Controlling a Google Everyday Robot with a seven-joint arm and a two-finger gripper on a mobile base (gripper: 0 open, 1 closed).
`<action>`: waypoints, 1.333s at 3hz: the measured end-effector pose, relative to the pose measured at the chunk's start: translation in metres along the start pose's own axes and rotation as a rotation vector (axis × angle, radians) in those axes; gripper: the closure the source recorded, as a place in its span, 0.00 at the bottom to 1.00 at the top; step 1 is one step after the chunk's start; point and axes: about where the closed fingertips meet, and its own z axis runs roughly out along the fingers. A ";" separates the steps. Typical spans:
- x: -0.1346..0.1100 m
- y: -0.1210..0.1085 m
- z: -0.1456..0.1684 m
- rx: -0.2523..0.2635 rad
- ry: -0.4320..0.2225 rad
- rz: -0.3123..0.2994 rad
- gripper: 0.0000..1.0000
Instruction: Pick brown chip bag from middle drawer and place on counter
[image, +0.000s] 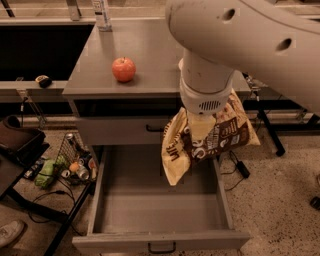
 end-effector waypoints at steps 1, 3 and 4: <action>0.004 -0.016 -0.012 0.030 0.032 -0.027 1.00; 0.012 -0.109 -0.105 0.233 0.146 -0.197 1.00; 0.011 -0.185 -0.151 0.412 0.086 -0.322 1.00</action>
Offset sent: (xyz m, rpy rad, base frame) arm 0.0754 0.0085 0.1344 -0.2623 -0.1918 0.1655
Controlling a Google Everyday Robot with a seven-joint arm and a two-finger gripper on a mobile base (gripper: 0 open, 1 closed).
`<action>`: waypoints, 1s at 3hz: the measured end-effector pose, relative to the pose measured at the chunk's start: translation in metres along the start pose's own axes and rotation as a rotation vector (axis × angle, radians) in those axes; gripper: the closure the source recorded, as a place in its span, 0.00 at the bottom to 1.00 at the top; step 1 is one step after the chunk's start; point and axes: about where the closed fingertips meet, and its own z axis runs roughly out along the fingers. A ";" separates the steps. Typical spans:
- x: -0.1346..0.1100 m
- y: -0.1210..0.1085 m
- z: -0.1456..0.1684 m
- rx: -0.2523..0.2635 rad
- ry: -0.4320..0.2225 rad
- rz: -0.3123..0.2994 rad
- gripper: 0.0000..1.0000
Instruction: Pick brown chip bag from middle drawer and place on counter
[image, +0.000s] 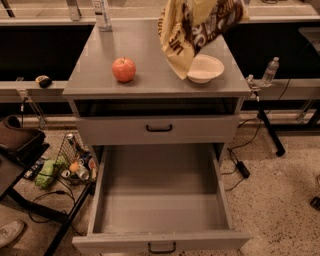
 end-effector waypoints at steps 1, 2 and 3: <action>0.008 -0.057 -0.002 0.145 -0.051 -0.075 1.00; 0.012 -0.111 0.019 0.283 -0.119 -0.124 1.00; 0.022 -0.124 0.010 0.324 -0.120 -0.115 1.00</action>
Offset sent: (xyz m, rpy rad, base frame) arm 0.1723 0.0570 0.0877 0.1911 -0.3420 0.3901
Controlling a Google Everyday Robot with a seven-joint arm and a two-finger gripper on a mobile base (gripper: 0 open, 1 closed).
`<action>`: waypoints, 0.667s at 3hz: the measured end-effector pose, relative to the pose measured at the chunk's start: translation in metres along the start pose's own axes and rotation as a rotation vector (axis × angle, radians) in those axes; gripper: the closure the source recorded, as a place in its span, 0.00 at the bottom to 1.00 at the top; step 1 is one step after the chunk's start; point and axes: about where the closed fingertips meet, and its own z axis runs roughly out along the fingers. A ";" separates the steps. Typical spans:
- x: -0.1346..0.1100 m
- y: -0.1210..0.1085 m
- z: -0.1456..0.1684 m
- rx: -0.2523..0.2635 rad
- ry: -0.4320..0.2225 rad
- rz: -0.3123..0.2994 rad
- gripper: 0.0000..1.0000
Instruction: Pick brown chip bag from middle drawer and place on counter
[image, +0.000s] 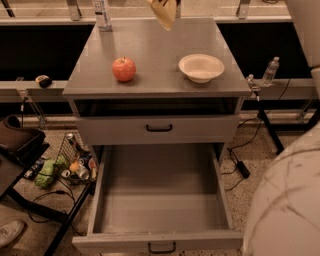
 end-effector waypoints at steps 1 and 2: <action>0.000 0.000 0.000 0.000 0.000 0.000 1.00; 0.003 0.003 0.018 -0.016 0.004 -0.011 1.00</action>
Offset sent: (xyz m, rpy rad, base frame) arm 0.0340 -0.0020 -0.0186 -0.0368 0.0153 -0.0055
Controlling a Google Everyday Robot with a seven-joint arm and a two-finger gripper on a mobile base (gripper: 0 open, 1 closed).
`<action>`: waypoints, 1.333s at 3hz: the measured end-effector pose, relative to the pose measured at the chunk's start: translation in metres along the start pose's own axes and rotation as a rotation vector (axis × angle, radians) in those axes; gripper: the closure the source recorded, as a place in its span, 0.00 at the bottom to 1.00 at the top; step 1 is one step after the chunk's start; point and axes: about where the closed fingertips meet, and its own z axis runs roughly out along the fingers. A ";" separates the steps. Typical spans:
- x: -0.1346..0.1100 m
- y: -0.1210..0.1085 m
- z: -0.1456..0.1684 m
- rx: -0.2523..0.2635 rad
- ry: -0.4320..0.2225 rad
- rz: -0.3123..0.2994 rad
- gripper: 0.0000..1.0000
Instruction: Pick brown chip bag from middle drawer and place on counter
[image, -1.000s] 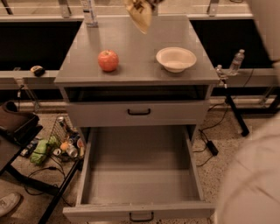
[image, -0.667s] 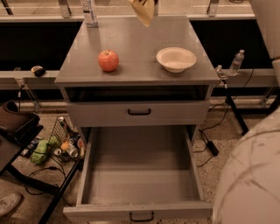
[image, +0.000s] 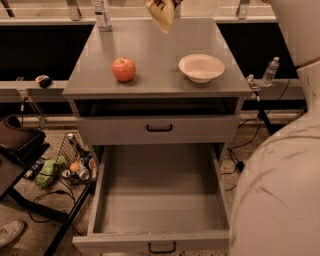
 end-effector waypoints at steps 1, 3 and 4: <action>0.025 -0.001 0.038 0.017 0.034 -0.008 1.00; 0.089 -0.001 0.106 0.111 0.133 0.022 1.00; 0.100 0.008 0.133 0.134 0.138 0.067 1.00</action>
Offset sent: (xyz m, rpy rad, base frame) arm 0.1752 -0.0695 -0.0115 0.0091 -0.2005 -0.0924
